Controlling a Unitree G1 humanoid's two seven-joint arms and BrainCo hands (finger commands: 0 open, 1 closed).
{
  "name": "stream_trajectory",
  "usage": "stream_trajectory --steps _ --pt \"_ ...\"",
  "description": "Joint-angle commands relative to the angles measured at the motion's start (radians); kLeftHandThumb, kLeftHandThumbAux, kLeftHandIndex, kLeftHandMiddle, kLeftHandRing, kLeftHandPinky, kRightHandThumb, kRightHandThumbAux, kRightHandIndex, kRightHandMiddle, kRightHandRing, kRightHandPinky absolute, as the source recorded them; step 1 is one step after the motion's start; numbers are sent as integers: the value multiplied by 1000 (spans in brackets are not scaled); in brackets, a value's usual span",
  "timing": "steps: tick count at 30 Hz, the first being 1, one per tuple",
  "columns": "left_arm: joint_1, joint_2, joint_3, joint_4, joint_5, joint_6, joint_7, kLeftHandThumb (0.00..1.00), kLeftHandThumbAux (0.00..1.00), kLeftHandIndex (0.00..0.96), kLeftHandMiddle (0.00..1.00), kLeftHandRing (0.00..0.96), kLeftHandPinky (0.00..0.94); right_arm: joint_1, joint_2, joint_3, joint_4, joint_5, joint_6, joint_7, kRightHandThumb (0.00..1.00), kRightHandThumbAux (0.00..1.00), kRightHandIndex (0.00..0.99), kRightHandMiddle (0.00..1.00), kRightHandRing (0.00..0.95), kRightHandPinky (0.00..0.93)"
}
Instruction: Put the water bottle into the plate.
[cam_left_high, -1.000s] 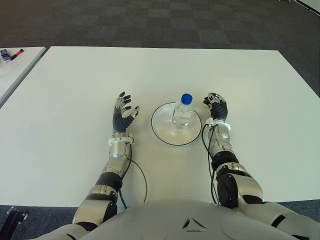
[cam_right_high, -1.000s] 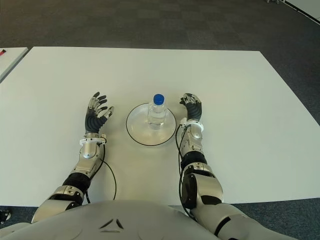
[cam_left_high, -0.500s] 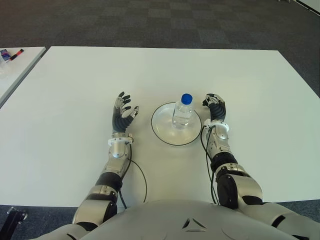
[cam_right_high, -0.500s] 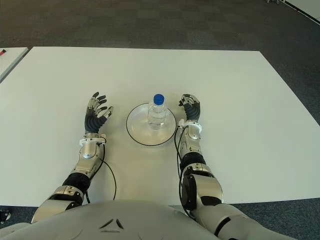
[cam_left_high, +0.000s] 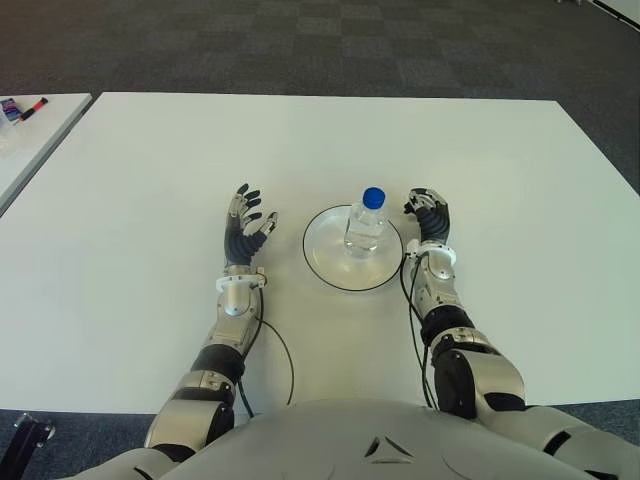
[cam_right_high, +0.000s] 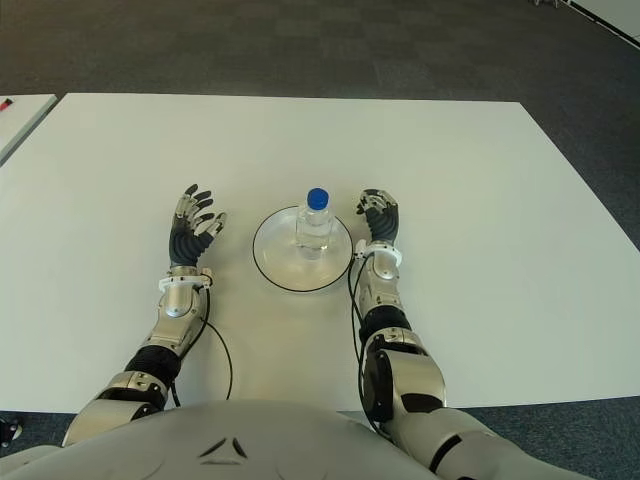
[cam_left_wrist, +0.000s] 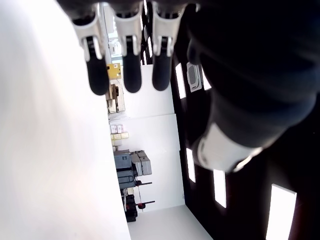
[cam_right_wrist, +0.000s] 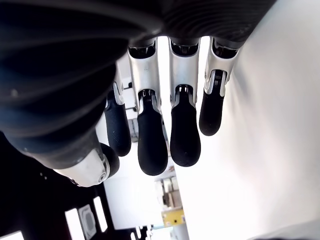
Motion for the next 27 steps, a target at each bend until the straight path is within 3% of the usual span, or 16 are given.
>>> stream_trajectory --steps 1,20,27 --pt "16 4 3 14 7 3 -3 314 795 111 208 224 274 38 3 11 33 -18 18 -17 705 723 435 684 671 663" --pt "23 4 2 4 6 5 -7 321 796 107 207 221 269 59 -42 100 51 -163 -86 -110 706 724 434 702 698 690" --pt "22 9 7 8 1 3 -8 289 781 107 202 224 276 84 -65 142 32 -221 -92 -150 706 726 433 724 735 759"
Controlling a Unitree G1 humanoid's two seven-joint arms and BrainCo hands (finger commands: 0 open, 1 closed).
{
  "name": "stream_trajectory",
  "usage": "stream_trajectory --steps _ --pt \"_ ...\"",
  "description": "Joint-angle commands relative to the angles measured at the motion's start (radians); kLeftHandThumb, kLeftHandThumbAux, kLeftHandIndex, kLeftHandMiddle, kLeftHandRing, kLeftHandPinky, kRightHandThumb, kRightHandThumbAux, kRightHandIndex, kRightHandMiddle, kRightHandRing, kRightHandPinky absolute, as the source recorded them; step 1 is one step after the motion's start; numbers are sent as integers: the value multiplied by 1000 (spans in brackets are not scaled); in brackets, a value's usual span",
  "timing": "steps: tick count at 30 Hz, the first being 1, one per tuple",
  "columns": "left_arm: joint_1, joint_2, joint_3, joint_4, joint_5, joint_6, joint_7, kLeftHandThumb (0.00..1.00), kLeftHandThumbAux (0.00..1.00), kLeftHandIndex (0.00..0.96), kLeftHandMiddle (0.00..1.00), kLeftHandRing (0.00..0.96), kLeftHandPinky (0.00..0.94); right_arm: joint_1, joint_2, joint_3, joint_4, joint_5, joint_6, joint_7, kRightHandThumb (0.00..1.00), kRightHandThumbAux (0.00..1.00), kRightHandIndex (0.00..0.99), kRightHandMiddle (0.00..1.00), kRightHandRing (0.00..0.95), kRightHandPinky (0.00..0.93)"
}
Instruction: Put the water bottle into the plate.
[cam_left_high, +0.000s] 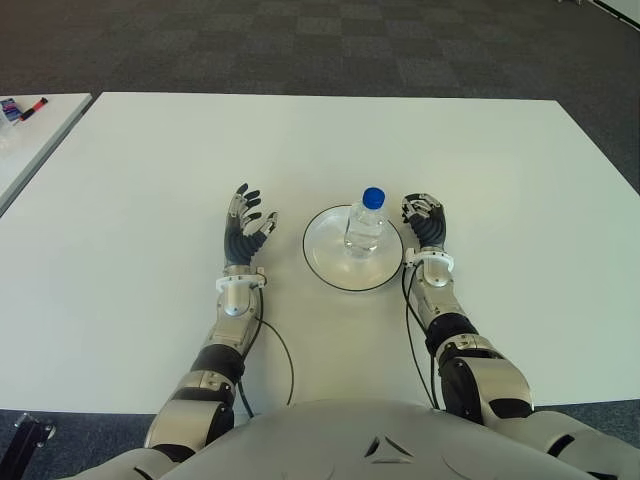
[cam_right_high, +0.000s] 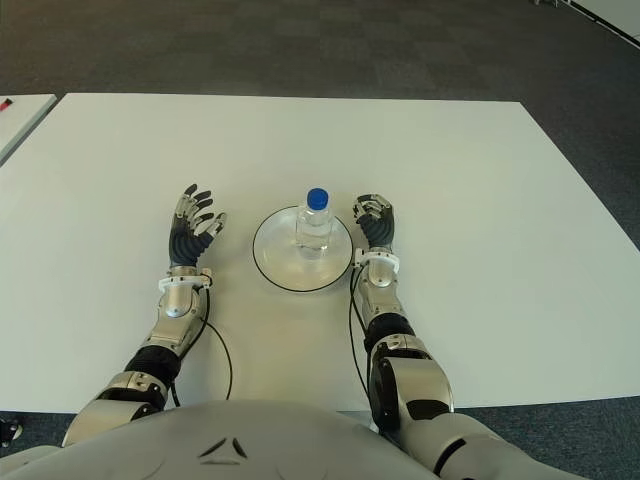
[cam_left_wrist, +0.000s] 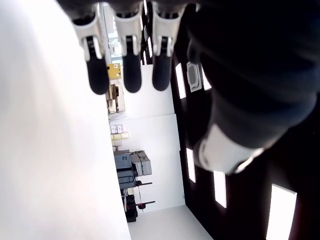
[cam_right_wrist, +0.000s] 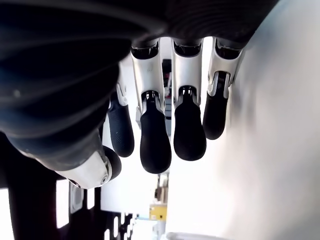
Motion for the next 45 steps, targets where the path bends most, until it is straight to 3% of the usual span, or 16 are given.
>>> stream_trajectory --steps 1,35,45 --pt "21 8 8 11 1 3 -8 285 779 108 201 225 278 39 -13 27 0 -40 16 -27 706 726 433 728 741 766" --pt "13 20 30 47 12 -32 35 259 763 120 216 232 281 156 -39 62 -52 -65 -140 -28 706 725 434 725 728 715" --pt "13 21 40 50 9 -35 25 230 754 123 212 225 256 185 -40 69 -78 -72 -148 -37 704 725 435 733 730 708"
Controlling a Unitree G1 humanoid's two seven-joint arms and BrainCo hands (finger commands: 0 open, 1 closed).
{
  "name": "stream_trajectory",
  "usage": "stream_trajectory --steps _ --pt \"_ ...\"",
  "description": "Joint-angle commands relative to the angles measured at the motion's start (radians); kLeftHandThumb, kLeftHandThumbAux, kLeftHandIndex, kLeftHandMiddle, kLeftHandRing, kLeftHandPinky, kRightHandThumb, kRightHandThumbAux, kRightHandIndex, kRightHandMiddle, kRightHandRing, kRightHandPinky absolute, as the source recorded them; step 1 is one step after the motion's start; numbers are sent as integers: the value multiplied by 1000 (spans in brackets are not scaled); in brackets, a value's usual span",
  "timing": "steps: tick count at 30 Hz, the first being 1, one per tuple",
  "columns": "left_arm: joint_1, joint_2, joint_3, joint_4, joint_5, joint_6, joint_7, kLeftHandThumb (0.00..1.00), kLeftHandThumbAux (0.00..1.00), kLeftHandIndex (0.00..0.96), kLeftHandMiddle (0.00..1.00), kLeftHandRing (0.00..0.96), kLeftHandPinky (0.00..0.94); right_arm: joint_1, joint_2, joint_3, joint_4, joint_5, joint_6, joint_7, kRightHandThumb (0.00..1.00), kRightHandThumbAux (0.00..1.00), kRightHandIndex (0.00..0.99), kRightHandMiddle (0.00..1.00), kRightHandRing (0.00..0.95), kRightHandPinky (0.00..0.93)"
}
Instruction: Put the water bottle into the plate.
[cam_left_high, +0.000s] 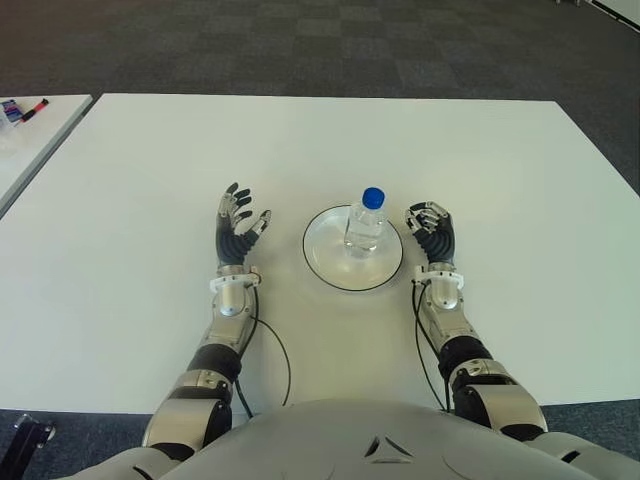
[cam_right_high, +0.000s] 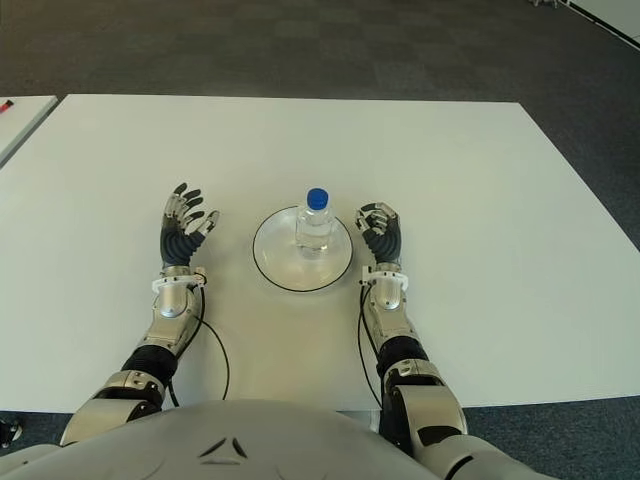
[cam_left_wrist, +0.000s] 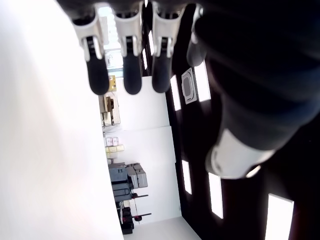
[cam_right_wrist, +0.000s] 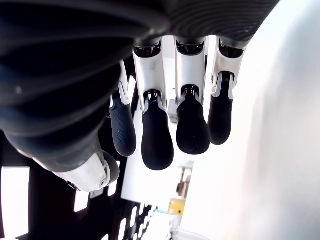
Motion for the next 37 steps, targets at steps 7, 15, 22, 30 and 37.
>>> stream_trajectory --steps 7,15,22,30,37 --pt "20 9 11 30 -17 -1 -21 228 753 124 208 217 243 71 11 15 9 -22 -3 -22 702 726 434 734 730 719" --pt "19 3 23 36 -52 -12 -47 229 756 128 211 216 227 78 19 18 6 -20 -23 -33 700 726 435 750 748 753" --pt "17 2 24 42 -60 -19 -49 228 765 125 198 205 220 83 29 15 3 -6 -22 -25 702 725 435 760 761 765" --pt "19 1 23 43 -53 -26 -44 239 765 117 191 201 232 84 34 11 8 7 -35 -10 704 724 436 764 769 764" --pt "20 1 23 43 -52 -26 -42 243 768 117 194 205 229 85 37 7 10 9 -39 -2 703 723 436 763 769 768"
